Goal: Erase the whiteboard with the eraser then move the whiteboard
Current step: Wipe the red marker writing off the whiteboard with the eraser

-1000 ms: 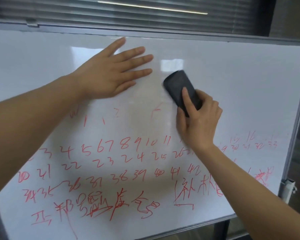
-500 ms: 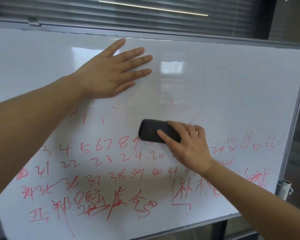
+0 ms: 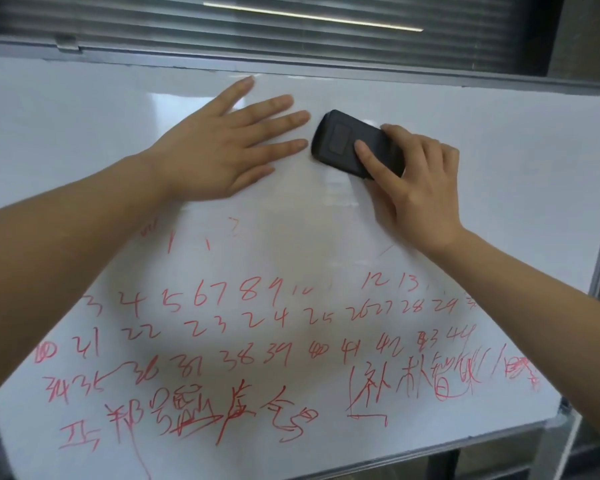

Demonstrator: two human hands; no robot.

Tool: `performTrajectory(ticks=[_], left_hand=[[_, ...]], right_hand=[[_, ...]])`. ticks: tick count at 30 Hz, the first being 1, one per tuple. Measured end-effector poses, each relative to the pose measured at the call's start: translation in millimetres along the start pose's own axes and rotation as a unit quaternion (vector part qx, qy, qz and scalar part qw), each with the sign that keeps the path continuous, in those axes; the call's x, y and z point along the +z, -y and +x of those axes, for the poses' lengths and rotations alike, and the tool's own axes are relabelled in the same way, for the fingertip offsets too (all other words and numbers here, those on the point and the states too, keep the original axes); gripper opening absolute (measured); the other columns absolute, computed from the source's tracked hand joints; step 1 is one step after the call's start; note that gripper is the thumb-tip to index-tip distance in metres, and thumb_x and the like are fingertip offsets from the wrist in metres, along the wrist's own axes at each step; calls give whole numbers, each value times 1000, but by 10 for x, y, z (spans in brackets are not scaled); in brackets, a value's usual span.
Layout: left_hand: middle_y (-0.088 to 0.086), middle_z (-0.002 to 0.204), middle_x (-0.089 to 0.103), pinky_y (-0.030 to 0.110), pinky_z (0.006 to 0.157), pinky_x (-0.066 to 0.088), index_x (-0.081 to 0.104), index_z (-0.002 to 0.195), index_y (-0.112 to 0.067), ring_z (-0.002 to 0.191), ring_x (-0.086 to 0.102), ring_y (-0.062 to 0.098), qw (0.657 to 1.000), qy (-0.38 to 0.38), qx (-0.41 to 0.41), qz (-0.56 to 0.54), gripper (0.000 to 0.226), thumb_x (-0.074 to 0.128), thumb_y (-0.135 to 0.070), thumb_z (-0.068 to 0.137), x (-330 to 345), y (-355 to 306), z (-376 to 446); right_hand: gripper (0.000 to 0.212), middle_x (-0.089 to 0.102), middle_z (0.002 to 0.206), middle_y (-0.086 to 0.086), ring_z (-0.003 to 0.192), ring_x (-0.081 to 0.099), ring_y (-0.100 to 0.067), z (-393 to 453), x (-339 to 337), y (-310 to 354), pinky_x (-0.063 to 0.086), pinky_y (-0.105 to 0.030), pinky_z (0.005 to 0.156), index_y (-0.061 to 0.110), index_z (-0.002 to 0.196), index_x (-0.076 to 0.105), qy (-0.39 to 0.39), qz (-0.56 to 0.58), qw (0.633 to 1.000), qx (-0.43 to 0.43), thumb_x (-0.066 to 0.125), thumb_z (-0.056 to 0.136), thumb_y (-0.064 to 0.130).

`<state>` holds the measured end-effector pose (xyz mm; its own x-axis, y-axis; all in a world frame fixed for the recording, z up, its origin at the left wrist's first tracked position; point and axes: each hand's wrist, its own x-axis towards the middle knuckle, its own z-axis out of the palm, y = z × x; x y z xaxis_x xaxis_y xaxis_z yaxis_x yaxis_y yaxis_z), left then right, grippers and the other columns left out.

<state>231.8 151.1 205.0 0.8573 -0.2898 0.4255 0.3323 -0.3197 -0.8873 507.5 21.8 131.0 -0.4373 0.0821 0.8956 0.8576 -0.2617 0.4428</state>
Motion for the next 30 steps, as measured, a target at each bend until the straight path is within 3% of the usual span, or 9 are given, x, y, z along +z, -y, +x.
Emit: performTrajectory(ticks=[7,16,24,30], left_hand=[[10,160,23,58,118,15,29,153,-16,147,21,30,1000,5,-2,-7,51,15,-34,108,2,-2,10],[10,160,22,58,118,14,27,154,-16,148,20,30,1000,7,-1,-7,50,17,-35,108,7,-12,2],[10,160,24,59,117,16,29,153,-15,147,22,31,1000,-5,-5,-4,49,20,-33,108,14,-2,-16],[10,160,23,58,117,15,29,153,-16,147,21,31,1000,-4,-7,-8,50,17,-35,108,14,-16,6]], right_hand=[[48,54,130,-20,108,50,-33,-563,-69,152,35,-41,78,23,136,48,7,20,999,-25,59,91,11],[65,46,136,-18,116,50,-33,-1416,-234,292,36,-42,80,24,136,46,71,30,993,-84,69,78,6],[63,47,137,-16,118,50,-31,-1122,-230,-62,34,-42,79,26,139,44,83,10,982,-169,64,82,7],[52,53,134,-18,114,51,-32,-598,-147,-417,32,-42,80,25,136,51,57,-13,994,-95,64,87,13]])
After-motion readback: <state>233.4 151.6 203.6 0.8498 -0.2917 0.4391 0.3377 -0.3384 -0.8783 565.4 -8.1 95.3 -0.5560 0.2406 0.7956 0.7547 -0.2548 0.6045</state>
